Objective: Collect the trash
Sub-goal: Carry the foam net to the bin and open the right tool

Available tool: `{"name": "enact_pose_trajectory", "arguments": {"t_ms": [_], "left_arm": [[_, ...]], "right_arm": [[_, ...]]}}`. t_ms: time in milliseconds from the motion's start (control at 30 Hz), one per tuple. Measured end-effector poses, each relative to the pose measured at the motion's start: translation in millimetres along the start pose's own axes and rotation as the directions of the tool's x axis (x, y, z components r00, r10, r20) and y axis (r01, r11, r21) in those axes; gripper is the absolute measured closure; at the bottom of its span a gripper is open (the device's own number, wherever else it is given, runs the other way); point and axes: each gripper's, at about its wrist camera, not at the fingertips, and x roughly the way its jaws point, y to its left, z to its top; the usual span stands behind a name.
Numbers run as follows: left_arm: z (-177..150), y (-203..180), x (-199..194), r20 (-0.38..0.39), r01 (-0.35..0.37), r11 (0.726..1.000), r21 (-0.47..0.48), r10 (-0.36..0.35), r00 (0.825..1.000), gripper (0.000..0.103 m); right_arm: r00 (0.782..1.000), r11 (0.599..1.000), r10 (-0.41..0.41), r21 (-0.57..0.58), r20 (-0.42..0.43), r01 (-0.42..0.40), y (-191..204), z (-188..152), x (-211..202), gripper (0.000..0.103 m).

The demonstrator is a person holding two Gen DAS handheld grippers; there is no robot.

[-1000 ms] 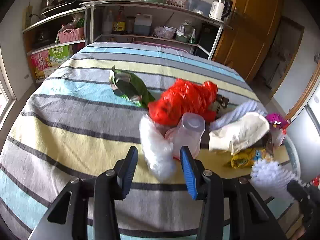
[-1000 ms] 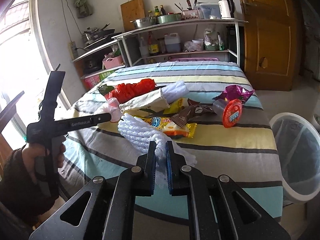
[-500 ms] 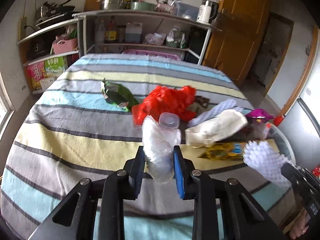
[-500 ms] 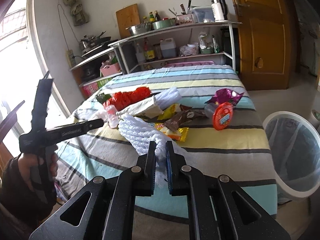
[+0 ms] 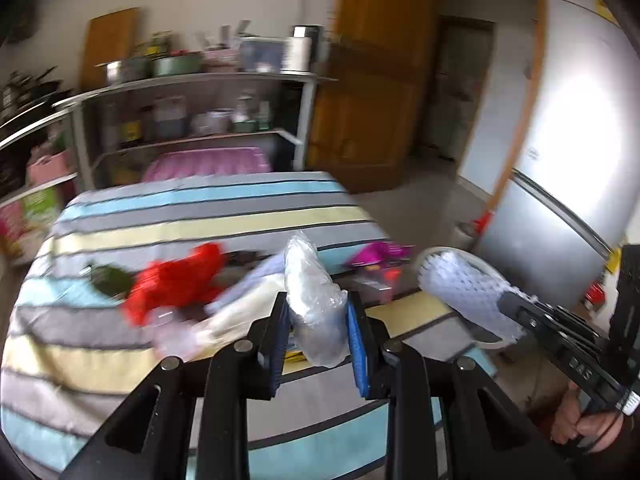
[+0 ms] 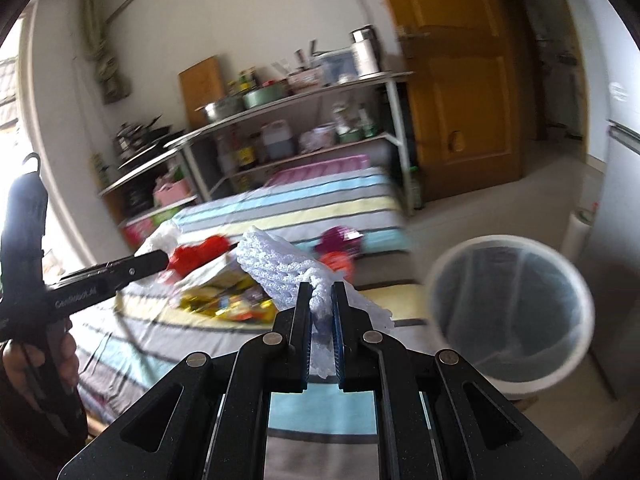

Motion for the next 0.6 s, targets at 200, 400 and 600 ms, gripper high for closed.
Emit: {"name": "enact_pose_trajectory", "arguments": {"t_ms": [200,400,600], "left_arm": [[15.4,-52.9,35.1,-0.043,0.141,0.987,0.076,-0.138,0.989,0.074],[24.8,-107.3,76.9,-0.117,0.268,0.955,0.131,-0.253,0.96,0.074],[19.7,-155.1,121.3,-0.218,0.356,0.925,0.134,-0.323,0.921,0.074]], "right_arm": [[0.991,0.989,-0.131,0.067,0.036,0.128,-44.0,11.9,-18.5,0.094],[0.967,0.958,-0.254,0.14,0.005,0.251,-94.9,12.1,-22.4,0.094],[0.936,0.922,-0.344,0.163,-0.069,0.351,-134.8,6.2,-6.8,0.093]]}}
